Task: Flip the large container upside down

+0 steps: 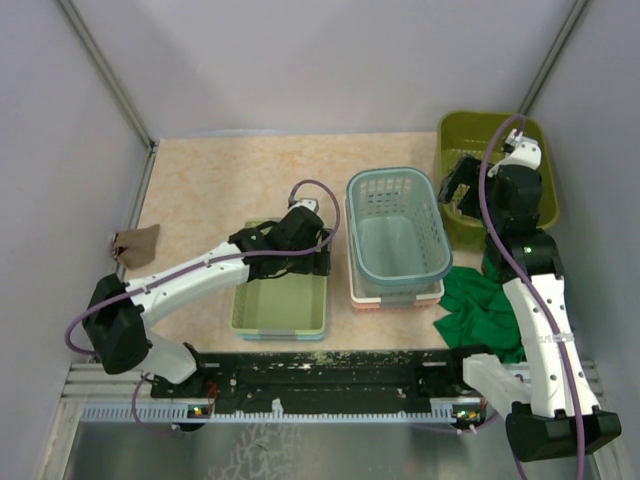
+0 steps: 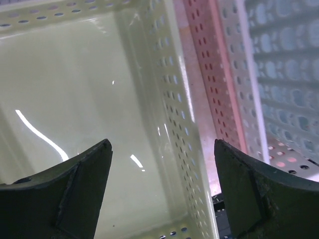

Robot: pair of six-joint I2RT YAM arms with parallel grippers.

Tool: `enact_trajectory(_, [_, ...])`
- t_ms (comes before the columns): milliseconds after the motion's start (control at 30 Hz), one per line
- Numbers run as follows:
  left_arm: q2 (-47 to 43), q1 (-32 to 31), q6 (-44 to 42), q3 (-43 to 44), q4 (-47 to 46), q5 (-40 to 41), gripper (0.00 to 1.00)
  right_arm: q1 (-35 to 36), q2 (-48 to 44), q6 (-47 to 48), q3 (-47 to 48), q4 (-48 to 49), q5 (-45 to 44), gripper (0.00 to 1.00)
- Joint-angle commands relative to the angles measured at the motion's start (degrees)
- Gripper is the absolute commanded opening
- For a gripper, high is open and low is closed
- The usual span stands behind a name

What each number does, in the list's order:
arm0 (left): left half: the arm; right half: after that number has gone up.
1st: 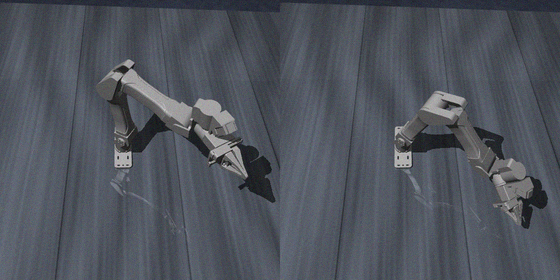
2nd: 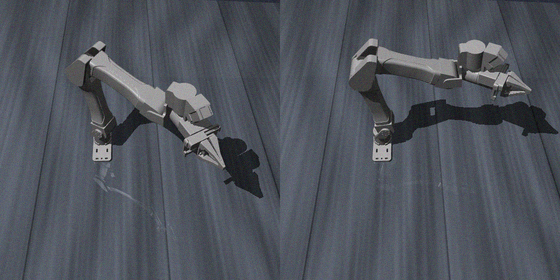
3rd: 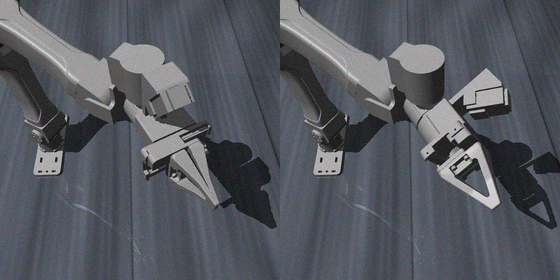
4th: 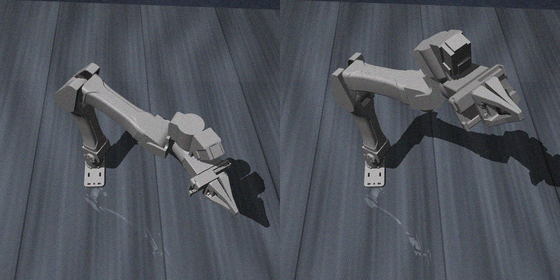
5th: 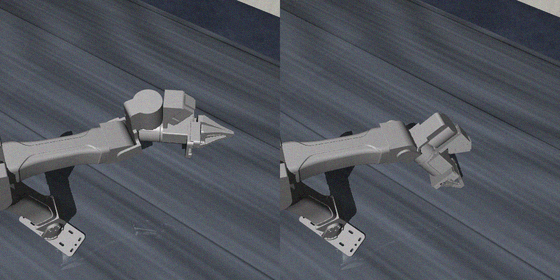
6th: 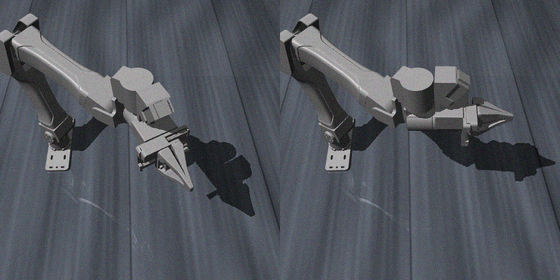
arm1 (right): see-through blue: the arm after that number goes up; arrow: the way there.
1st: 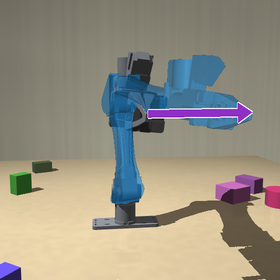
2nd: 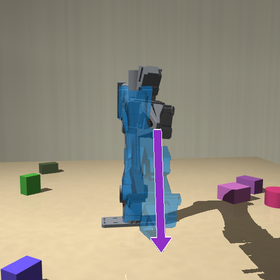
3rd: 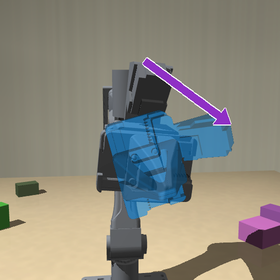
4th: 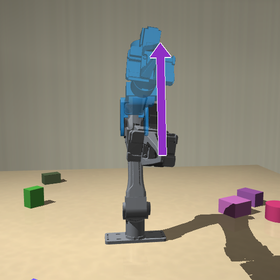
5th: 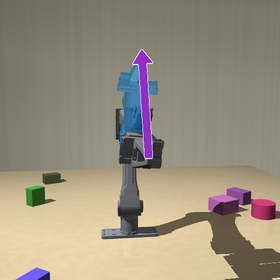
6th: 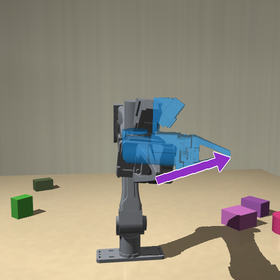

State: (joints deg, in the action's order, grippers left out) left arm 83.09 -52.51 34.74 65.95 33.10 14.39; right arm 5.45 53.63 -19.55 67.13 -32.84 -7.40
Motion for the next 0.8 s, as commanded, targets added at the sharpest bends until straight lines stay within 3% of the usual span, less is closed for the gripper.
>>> enact_trajectory(0, [0.95,-0.15,2.71,-1.27,-1.64,1.50,0.84,-0.09,-1.54,0.14,0.90,1.13,-0.36,0.97])
enact_trajectory(233, [3.72,-1.46,2.41,-1.76,-4.19,-0.39,0.70,-0.09,-1.90,0.37,0.87,0.98,-0.65,0.97])
enact_trajectory(267, [4.07,-1.74,2.39,-1.60,-4.26,-0.41,0.66,-0.09,-1.86,0.43,0.89,0.90,-0.66,0.97])
enact_trajectory(300, [4.93,-2.36,2.47,-0.94,-4.00,-0.14,0.56,-0.09,-1.86,0.56,0.89,0.85,-0.73,0.97])
enact_trajectory(633, [6.61,-4.39,3.14,3.37,1.17,2.36,0.22,-0.07,-2.45,0.98,0.42,0.76,-1.21,0.97])
enact_trajectory(767, [6.03,-5.52,2.90,8.52,5.84,3.76,0.02,-0.09,-2.71,1.48,0.28,0.59,-1.91,0.97])
